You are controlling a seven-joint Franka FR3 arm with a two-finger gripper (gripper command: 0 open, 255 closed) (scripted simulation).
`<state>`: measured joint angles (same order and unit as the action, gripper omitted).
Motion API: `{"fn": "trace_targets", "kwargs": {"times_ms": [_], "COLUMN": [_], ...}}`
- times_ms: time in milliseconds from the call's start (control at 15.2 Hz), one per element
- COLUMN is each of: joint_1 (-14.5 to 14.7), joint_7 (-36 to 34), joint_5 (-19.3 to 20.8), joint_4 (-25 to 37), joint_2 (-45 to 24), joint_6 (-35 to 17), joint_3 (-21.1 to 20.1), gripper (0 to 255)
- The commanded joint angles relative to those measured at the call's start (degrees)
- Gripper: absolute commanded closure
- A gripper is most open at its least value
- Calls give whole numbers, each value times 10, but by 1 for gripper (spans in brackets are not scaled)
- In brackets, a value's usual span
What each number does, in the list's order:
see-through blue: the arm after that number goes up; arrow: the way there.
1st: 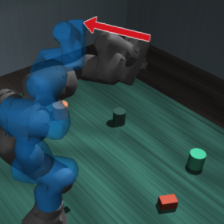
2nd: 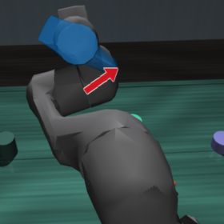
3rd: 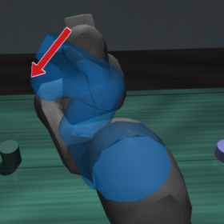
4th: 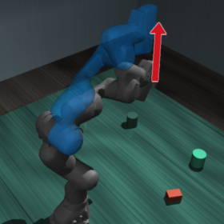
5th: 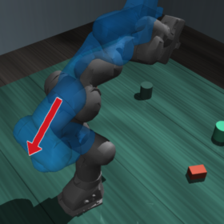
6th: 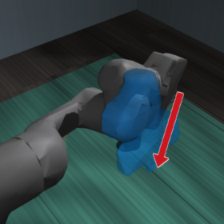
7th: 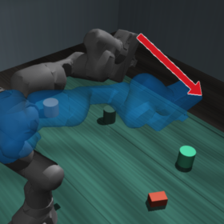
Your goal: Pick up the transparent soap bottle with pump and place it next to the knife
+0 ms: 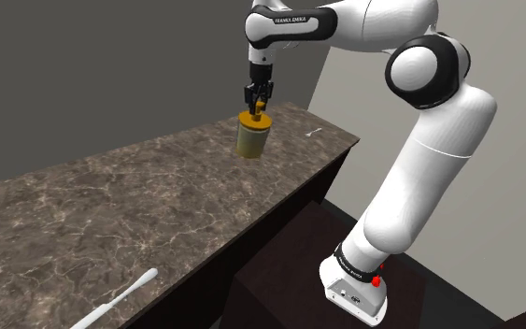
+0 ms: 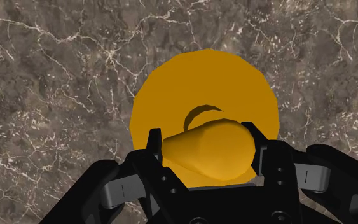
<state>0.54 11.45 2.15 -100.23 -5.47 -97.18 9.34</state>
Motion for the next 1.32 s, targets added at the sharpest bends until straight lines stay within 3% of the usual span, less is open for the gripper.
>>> {"fn": "trace_targets", "kwargs": {"times_ms": [0, 1254], "joint_1": [0, -2], "joint_7": [0, 9], "joint_5": [0, -3], "joint_4": [15, 188], "joint_2": [1, -19], "joint_6": [16, 169], "joint_3": [0, 1], "gripper": [255, 255]}}
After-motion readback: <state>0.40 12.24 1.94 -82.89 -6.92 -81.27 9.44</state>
